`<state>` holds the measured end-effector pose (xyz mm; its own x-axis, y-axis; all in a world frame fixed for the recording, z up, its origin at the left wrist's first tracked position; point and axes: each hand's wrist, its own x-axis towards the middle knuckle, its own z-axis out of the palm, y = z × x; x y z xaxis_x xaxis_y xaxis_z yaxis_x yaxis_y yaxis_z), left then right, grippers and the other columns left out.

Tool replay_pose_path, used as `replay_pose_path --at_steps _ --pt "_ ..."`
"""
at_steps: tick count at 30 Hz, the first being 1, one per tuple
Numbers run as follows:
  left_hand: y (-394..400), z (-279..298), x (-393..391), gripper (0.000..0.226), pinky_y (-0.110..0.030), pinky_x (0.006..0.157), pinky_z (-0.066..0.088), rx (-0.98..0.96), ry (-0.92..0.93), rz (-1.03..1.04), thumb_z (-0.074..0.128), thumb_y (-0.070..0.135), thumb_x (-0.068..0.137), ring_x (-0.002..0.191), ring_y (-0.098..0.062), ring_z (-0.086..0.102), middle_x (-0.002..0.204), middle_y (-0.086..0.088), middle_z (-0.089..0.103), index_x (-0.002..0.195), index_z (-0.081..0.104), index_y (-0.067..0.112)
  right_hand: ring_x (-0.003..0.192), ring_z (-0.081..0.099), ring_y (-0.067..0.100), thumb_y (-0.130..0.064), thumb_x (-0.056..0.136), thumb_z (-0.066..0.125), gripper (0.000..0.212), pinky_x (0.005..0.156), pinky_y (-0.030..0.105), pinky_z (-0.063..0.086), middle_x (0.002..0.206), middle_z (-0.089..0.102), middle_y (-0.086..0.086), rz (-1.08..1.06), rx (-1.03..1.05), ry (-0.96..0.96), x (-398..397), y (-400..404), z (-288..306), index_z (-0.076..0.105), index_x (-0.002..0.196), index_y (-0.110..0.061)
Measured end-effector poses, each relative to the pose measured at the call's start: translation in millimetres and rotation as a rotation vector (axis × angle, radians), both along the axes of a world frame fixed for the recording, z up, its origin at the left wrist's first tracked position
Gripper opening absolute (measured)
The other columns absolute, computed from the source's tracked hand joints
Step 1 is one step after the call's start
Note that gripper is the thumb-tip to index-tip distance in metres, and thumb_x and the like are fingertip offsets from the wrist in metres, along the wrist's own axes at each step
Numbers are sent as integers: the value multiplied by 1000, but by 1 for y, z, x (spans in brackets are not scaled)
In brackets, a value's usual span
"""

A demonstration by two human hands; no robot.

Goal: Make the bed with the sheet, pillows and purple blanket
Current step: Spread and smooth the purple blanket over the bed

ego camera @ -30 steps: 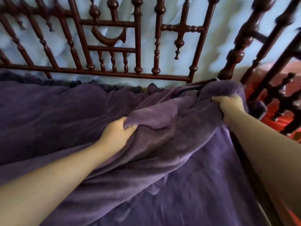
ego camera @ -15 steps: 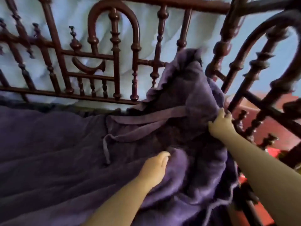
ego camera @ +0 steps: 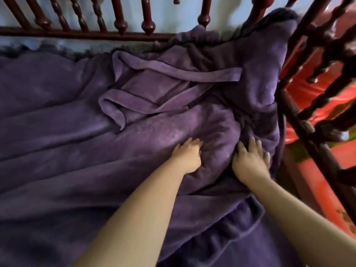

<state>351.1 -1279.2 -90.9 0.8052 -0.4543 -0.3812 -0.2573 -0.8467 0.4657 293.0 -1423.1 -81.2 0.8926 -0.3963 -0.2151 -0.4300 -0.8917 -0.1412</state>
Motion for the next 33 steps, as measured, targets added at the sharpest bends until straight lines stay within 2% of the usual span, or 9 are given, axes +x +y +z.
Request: replay_pose_path --at_steps 4,9,12,14,20,25,28,30,33 --pt "0 -4 -6 49 -38 120 8 -15 -71 7 26 15 101 149 -17 9 160 0 15 150 19 15 147 -9 23 -38 93 16 56 117 50 7 159 -6 4 9 122 42 -89 66 -23 15 147 -24" --pt "14 5 -42 39 -38 100 41 -192 -253 93 33 14 95 119 -34 54 129 -18 60 124 57 4 126 47 41 -28 77 32 55 92 67 38 133 55 22 -16 78 -157 -110 76 -50 60 121 -8" --pt "34 6 -67 43 -40 78 56 -162 -499 27 35 16 77 86 -36 70 92 -20 74 93 71 -2 129 43 42 -31 79 27 60 99 66 32 138 49 22 -14 69 -202 -110 78 -54 57 124 -7" --pt "58 10 -79 47 -46 81 55 27 -581 -49 37 25 73 90 -30 73 95 -13 76 93 74 4 138 32 37 -37 77 18 69 108 62 22 147 39 18 -38 84 -235 -110 76 -54 50 132 -10" --pt "166 26 -134 61 -65 101 33 387 -470 92 34 49 80 126 -42 50 135 -19 55 127 59 18 146 11 25 -44 74 7 78 114 57 9 156 19 9 -45 107 -199 -108 81 -50 35 141 -17" --pt "231 38 -178 66 -47 118 12 407 -283 132 34 55 92 148 -28 4 161 -6 2 150 14 29 144 12 29 -29 95 24 50 112 55 16 156 15 11 -10 -117 31 -106 92 -24 27 143 -18" --pt "270 52 -218 71 -40 113 31 337 -263 -32 32 52 80 138 -27 39 150 -13 37 141 42 19 137 25 43 -31 88 26 59 103 59 34 154 18 18 147 -160 188 -133 93 -18 30 142 -8" --pt "305 56 -245 65 -43 92 51 317 -314 -32 38 45 67 112 -29 65 124 -13 65 116 67 13 115 47 60 -22 78 29 60 76 68 48 137 41 36 269 -149 307 -152 86 -37 51 126 8" --pt "349 70 -285 54 -43 81 58 392 -354 11 39 37 64 101 -24 71 111 -7 72 99 74 16 100 58 56 -21 69 37 68 80 61 51 125 50 39 281 -77 520 -194 85 -52 45 131 7"
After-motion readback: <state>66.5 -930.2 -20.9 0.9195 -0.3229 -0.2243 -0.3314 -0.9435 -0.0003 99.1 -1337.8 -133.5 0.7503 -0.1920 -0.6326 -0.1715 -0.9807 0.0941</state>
